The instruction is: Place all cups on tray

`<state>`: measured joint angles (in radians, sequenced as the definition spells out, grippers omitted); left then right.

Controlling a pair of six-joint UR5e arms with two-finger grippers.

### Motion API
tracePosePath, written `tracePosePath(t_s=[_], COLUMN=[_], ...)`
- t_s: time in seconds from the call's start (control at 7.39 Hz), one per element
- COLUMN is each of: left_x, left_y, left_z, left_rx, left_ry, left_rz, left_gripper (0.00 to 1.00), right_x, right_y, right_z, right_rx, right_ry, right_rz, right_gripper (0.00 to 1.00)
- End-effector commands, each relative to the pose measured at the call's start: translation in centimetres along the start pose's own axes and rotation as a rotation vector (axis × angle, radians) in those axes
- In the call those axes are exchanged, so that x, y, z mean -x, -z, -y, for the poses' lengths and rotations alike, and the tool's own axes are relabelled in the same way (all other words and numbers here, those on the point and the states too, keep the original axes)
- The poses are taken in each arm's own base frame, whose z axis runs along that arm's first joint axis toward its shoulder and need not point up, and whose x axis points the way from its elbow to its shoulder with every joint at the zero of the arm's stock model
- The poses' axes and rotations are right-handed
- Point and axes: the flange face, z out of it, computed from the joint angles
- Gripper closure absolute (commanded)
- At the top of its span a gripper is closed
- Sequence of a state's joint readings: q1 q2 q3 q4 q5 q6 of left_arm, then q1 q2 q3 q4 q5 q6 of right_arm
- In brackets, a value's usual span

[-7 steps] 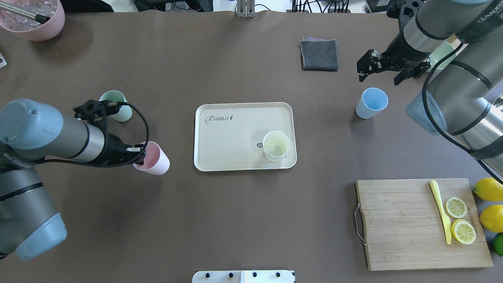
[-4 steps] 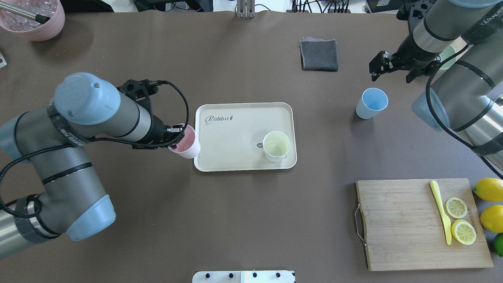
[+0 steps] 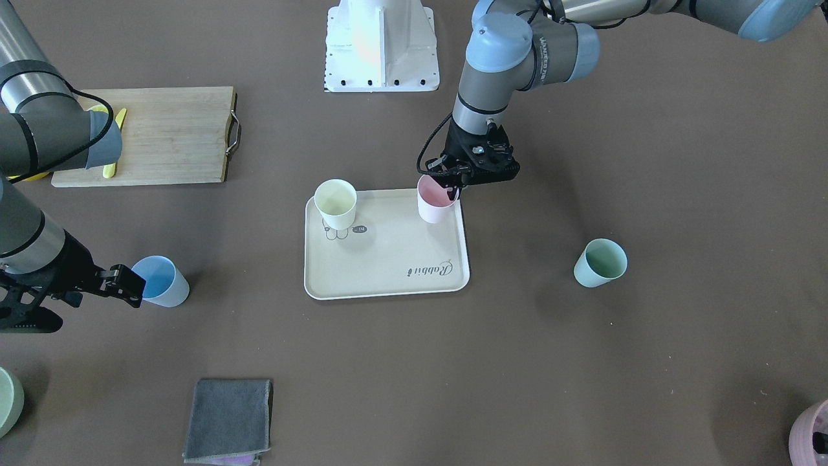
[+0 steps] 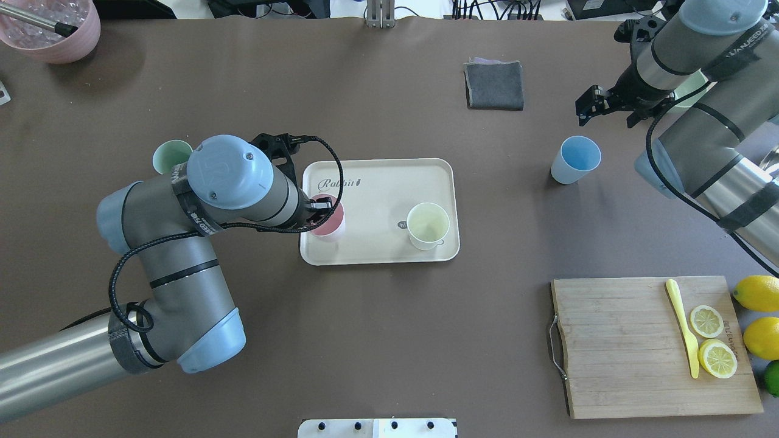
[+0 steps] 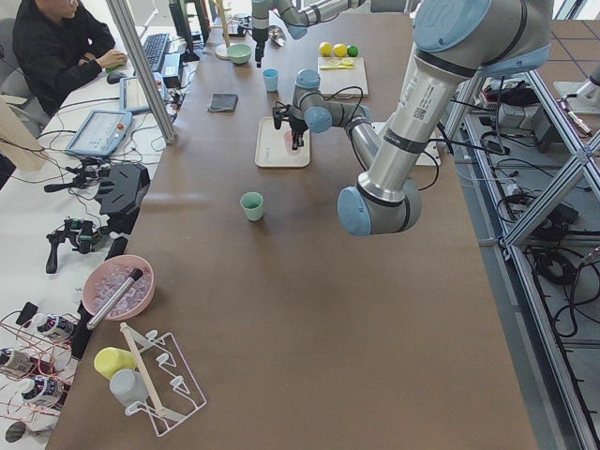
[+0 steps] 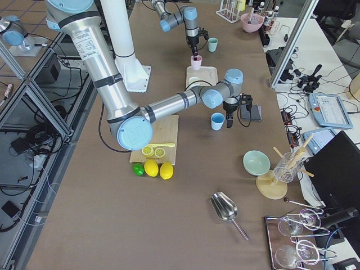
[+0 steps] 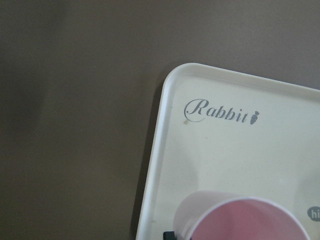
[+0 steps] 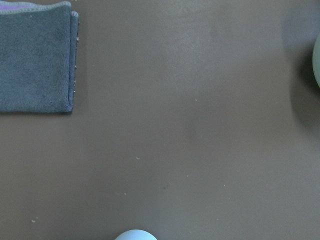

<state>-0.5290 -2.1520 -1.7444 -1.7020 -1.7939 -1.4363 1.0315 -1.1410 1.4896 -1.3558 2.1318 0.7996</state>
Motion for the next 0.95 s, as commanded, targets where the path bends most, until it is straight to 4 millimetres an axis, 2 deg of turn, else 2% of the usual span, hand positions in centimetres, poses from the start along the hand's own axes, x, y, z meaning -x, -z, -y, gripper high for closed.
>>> tracePosePath(t_s=[0.0,0.27,0.41,0.54,0.81], left_x=[0.2,0.2,0.1,-0.2,-1.0], left_y=[-2.2,-2.1,-2.0,-1.6,1.1], left_z=[-0.5,-0.6,-0.7,-0.7,-1.0], left_rx=[0.000,-0.001,0.001,-0.001,-0.004], left_ry=[-0.006,-0.010,-0.011,-0.013,-0.022], left_rz=[0.026,0.010,0.008,-0.002,-0.049], left_gripper=[1.00,1.00,0.70,0.05,0.03], right_x=[0.0,-0.4,-0.5,-0.7,-0.5], right_y=[-0.1,-0.5,-1.0,-1.4,-1.9], right_z=[-0.3,-0.9,-1.4,-1.8,-2.3], right_rx=[0.005,0.019,0.029,0.035,0.044], right_ry=[0.001,-0.001,-0.003,-0.007,-0.002], right_rz=[0.004,0.006,0.002,-0.002,-0.003], right_gripper=[0.00,0.00,0.00,0.00,0.00])
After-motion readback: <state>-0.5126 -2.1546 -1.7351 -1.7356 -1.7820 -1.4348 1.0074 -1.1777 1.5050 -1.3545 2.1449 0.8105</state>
